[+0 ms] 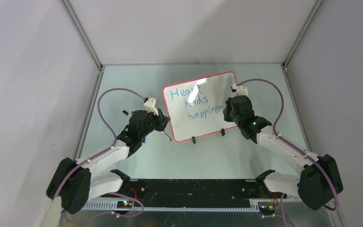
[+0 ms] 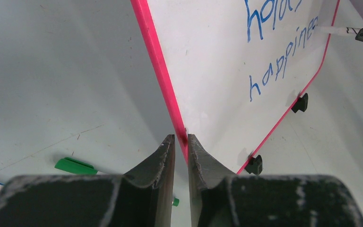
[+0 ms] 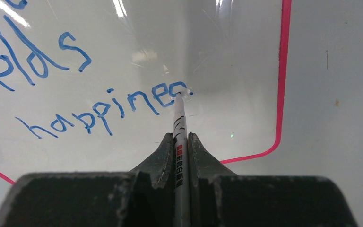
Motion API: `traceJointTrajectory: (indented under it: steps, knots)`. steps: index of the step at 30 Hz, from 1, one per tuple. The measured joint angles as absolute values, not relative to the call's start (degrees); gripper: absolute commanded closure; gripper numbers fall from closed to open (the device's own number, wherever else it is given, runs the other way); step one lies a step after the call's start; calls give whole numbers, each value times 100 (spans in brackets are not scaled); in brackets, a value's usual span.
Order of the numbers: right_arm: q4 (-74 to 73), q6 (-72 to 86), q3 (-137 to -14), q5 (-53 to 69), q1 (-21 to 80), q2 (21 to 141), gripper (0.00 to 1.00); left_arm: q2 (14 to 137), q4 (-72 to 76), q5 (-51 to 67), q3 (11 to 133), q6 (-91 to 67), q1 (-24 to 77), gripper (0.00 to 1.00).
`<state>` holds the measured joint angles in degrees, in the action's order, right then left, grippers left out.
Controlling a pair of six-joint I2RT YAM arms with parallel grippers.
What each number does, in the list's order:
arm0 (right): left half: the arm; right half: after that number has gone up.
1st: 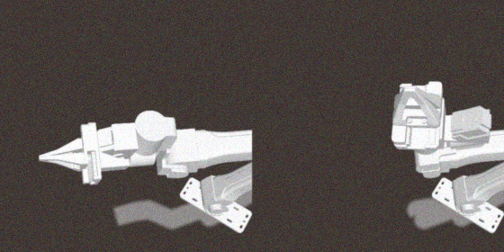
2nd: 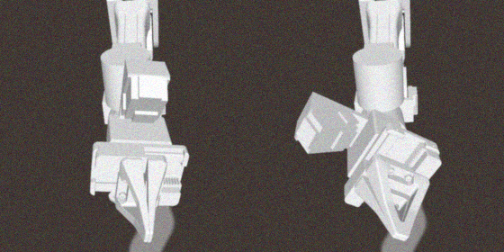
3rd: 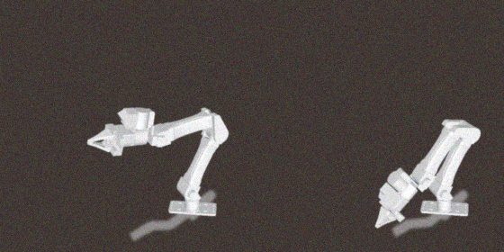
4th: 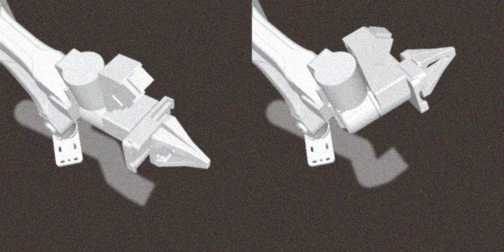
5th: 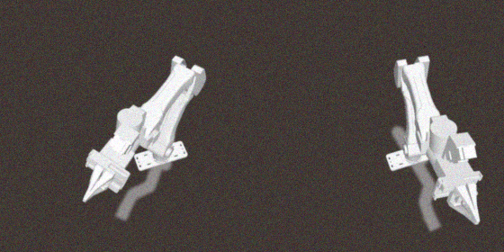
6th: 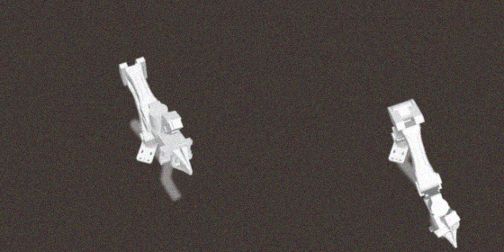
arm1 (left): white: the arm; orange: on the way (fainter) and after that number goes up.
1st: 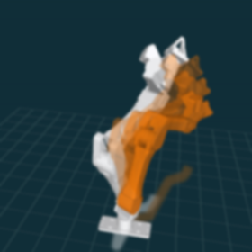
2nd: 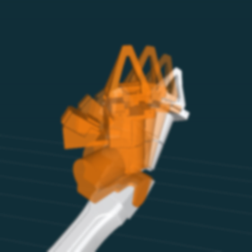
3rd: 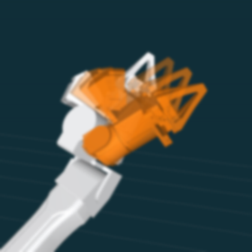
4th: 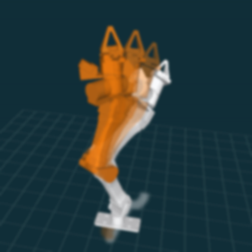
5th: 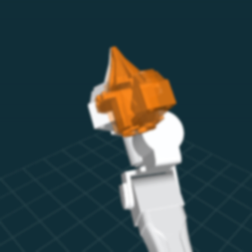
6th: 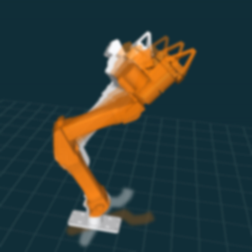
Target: Write a sentence on the whiteboard
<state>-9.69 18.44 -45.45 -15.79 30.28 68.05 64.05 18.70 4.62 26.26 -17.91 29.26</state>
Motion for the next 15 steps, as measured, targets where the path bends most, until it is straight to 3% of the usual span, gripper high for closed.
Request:
traceJointTrajectory:
  steps: [15]
  knots:
    - [-1100, 1896, -4545, -1728, 2961, 6805, 100, 6405, 1870, 462, 2626, -1791, 2926, 79]
